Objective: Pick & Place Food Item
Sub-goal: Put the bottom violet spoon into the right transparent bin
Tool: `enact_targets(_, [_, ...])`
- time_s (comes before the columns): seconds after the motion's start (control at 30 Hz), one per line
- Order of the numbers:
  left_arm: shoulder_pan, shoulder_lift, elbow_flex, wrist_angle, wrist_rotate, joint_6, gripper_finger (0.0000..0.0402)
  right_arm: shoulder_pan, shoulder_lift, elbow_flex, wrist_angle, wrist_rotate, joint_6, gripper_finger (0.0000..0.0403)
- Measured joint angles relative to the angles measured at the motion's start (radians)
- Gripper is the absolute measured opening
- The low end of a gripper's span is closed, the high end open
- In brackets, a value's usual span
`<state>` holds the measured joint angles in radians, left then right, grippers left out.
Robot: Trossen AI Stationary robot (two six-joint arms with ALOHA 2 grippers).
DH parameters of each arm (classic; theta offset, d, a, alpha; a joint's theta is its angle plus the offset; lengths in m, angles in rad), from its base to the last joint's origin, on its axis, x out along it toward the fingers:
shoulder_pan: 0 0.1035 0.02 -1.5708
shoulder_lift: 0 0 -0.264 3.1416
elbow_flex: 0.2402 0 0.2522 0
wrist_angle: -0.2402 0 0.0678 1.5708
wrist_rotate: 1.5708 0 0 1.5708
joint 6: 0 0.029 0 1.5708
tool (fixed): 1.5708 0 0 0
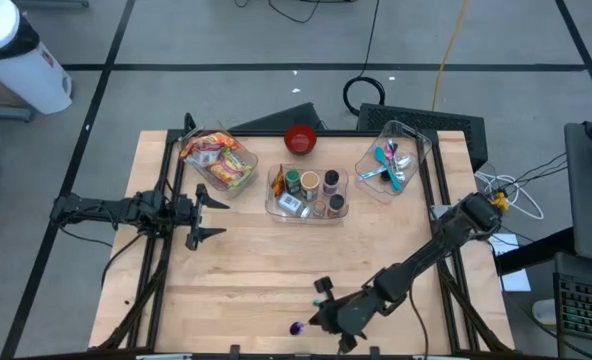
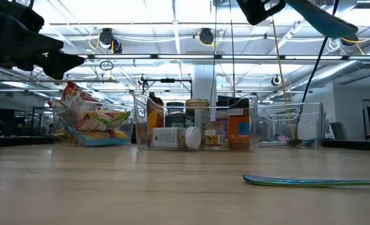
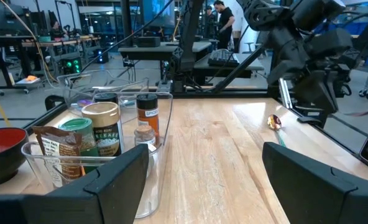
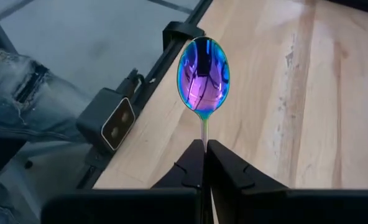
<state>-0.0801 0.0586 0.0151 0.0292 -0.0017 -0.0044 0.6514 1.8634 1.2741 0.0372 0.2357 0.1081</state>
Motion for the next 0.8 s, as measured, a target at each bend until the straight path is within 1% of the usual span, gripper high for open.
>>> enact_targets(0.13, [0.0, 0.0, 0.0, 0.0, 0.0, 0.0, 0.0324, 0.0, -0.035, -0.062, 0.067, -0.005, -0.001, 0.0001])
enact_targets(0.33, [0.0, 0.0, 0.0, 0.0, 0.0, 0.0, 0.0324, -0.009, -0.115, -0.237, 0.367, -0.109, -0.023, 0.0])
enact_targets(0.73, [0.0, 0.0, 0.0, 0.0, 0.0, 0.0, 0.0324, -0.013, -0.378, -0.592, 0.746, -0.1, -0.016, 0.0])
enact_targets(0.8, [0.0, 0.0, 0.0, 0.0, 0.0, 0.0, 0.0324, -0.013, -0.415, -0.642, 0.795, -0.058, -0.014, 0.0])
